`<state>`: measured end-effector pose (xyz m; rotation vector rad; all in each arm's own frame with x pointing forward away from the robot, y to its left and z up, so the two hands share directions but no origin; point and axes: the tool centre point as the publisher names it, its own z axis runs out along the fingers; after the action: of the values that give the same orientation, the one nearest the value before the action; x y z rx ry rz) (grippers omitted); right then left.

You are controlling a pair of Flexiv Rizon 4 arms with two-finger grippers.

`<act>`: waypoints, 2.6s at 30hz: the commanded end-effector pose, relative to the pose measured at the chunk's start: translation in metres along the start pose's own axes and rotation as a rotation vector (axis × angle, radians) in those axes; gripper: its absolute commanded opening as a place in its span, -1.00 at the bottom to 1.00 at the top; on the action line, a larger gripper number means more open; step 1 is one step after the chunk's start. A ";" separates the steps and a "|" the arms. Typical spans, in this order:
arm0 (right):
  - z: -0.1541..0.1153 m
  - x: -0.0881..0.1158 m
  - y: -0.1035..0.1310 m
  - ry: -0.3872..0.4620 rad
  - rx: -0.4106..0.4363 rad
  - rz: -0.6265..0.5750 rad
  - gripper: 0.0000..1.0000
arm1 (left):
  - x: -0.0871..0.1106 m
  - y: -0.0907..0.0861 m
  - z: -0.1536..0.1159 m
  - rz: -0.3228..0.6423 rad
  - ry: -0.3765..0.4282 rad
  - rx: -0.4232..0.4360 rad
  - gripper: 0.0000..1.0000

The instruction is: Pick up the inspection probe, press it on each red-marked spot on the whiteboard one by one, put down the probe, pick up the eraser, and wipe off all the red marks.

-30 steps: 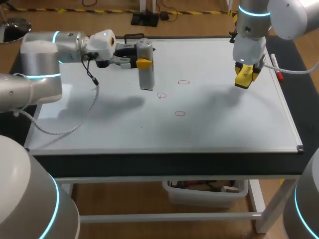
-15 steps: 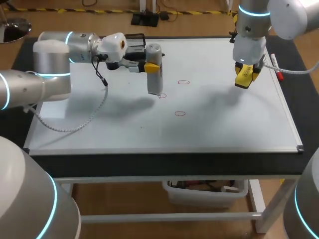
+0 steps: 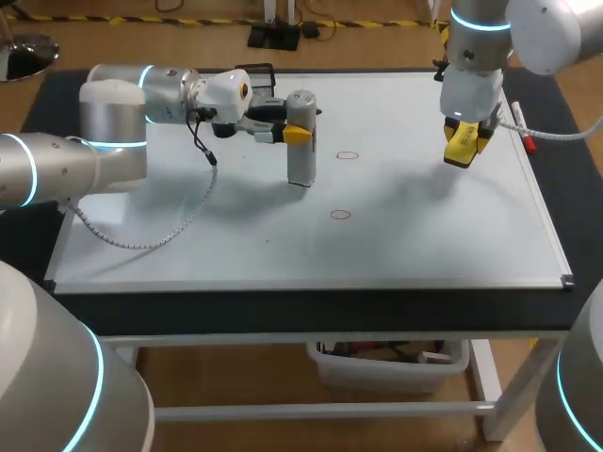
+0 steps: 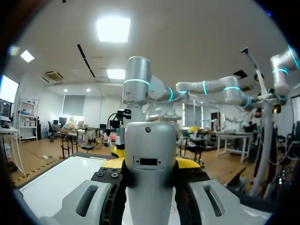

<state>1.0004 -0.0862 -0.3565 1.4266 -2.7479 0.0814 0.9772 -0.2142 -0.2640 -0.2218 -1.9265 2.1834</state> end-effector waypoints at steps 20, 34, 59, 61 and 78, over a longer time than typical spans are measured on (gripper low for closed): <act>-0.001 0.000 -0.002 0.003 -0.001 -0.002 -1.00 | -0.021 0.017 -0.002 -0.012 0.021 -0.011 -1.00; -0.001 0.000 -0.002 0.003 -0.001 -0.002 -1.00 | -0.019 0.020 -0.004 -0.023 0.011 -0.012 -1.00; -0.001 0.000 -0.002 0.003 -0.001 -0.002 -1.00 | -0.029 -0.029 -0.059 0.045 -0.141 0.004 -1.00; -0.001 0.000 -0.002 0.003 -0.001 -0.002 -1.00 | -0.032 -0.035 -0.076 0.064 -0.189 0.007 -1.00; -0.001 0.000 -0.002 0.003 -0.001 -0.002 -1.00 | -0.035 -0.070 -0.213 0.136 -0.509 -0.032 -1.00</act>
<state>1.0003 -0.0862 -0.3564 1.4265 -2.7478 0.0815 1.0820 -0.0267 -0.2294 0.0740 -2.1905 2.4334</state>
